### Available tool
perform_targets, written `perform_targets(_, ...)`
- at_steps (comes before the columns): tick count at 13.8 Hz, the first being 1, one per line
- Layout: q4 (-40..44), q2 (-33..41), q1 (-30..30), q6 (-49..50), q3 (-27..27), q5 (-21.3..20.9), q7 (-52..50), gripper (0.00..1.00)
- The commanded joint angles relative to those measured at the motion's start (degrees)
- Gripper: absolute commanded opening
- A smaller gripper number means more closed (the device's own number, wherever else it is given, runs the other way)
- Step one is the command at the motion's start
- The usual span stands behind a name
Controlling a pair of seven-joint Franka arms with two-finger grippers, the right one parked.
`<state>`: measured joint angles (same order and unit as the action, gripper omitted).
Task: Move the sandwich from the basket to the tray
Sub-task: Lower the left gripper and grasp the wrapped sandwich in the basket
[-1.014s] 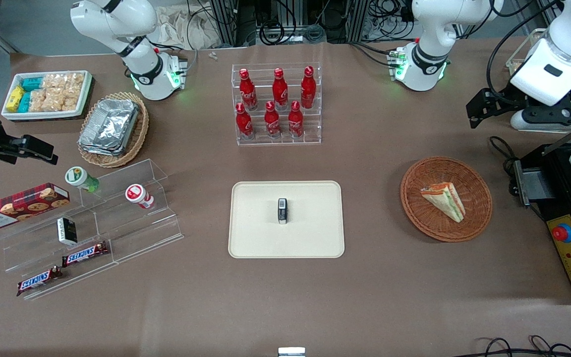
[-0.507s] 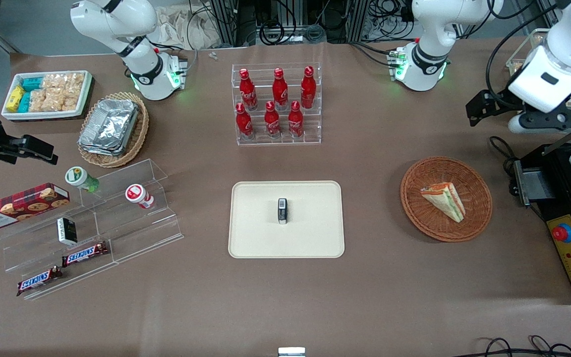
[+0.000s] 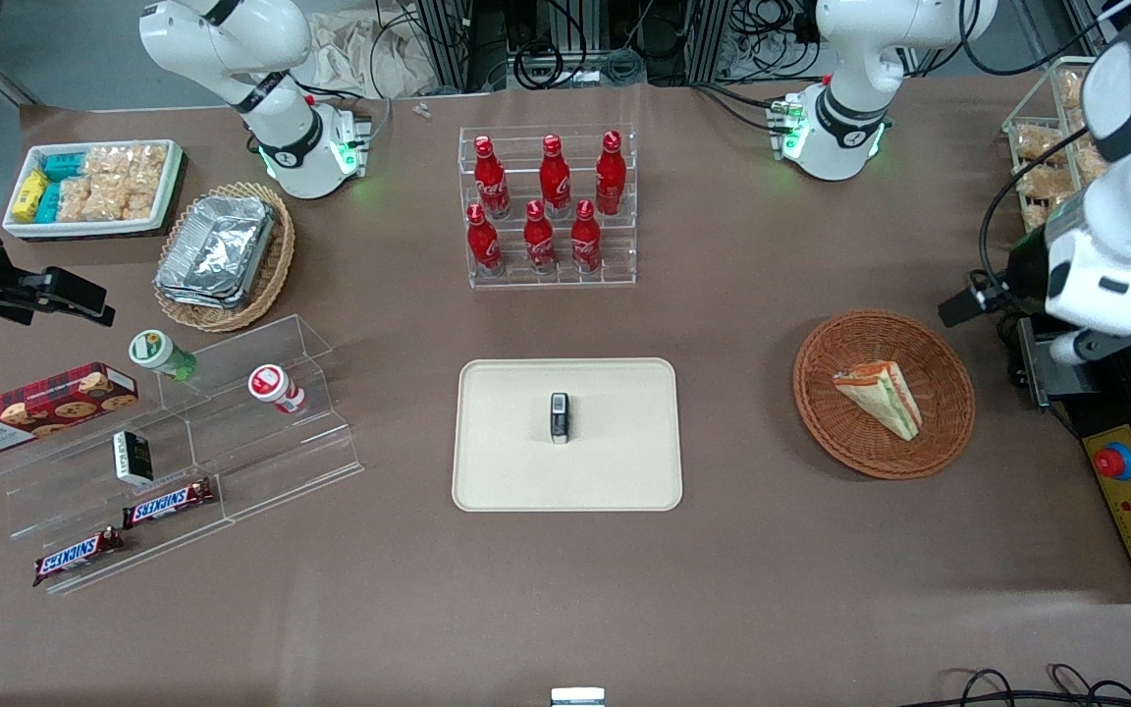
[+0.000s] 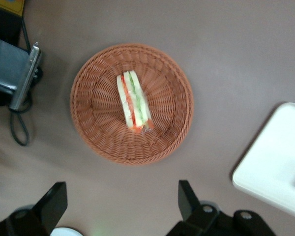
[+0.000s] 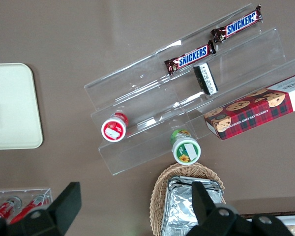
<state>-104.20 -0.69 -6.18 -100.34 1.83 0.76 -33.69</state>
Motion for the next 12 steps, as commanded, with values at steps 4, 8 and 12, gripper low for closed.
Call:
perform_targets(4,-17.85,-3.78,-0.41,-21.27,-0.25,-0.06,-16.31,1.00)
perform_targets(8,-20.42,-9.76,-0.15,-26.39,0.10,-1.99,-17.63,1.00)
perform_targets(12,-22.63,-13.88,0.03,-34.20,1.16,-1.99,-17.90,1.00)
